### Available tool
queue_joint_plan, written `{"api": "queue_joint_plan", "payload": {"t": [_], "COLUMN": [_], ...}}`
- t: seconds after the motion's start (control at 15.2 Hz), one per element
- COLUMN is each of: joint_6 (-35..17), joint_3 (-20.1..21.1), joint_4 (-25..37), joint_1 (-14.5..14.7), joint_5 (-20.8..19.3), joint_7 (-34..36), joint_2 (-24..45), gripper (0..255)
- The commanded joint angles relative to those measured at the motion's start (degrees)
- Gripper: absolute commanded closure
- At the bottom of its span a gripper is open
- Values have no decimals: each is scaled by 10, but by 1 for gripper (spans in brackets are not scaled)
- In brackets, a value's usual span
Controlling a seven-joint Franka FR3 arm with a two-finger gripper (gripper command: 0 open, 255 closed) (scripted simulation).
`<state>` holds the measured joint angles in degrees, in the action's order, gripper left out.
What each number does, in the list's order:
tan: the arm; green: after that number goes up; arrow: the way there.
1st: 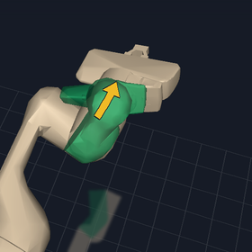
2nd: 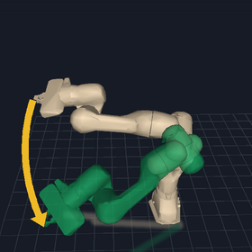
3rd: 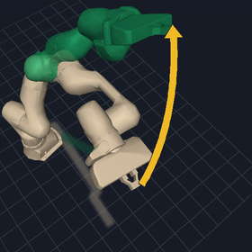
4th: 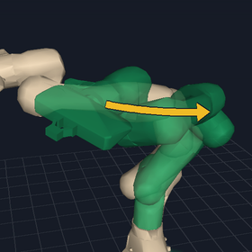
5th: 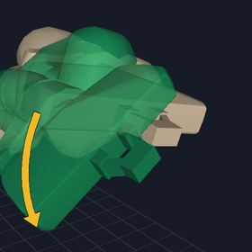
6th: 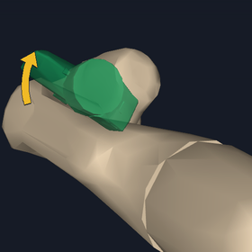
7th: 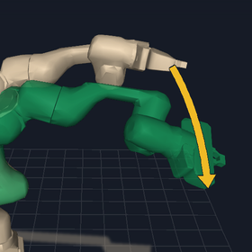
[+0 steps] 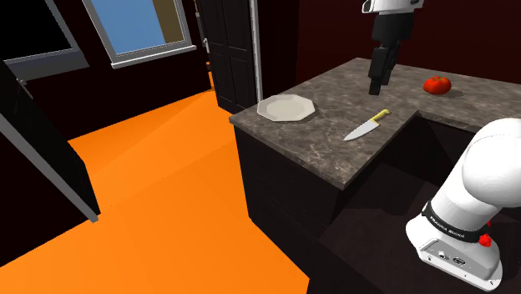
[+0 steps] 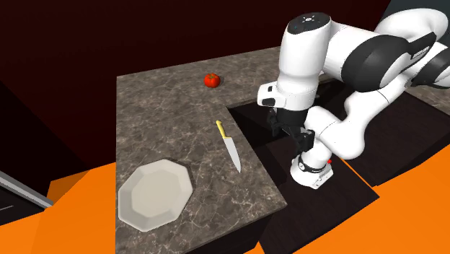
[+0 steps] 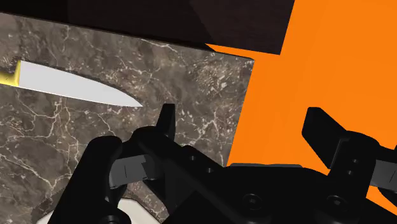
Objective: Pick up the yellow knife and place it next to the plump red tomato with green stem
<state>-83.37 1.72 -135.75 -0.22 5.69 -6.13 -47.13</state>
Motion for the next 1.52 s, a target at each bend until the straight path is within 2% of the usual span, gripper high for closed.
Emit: {"api": "queue_joint_plan", "payload": {"t": [0.0,0.4,0.79,1.12,1.45], "joint_6": [0,-48,-127,-222,-346], "joint_3": [0,-33,-80,-130,-188], "joint_4": [0,-95,-179,-234,-263], "joint_1": [0,26,36,29,10], "joint_5": [0,-106,-230,-347,-480], "joint_7": [0,-158,-307,-421,-515], "joint_2": [0,-23,-27,-5,55], "gripper": [0,0,0,0,0]}}
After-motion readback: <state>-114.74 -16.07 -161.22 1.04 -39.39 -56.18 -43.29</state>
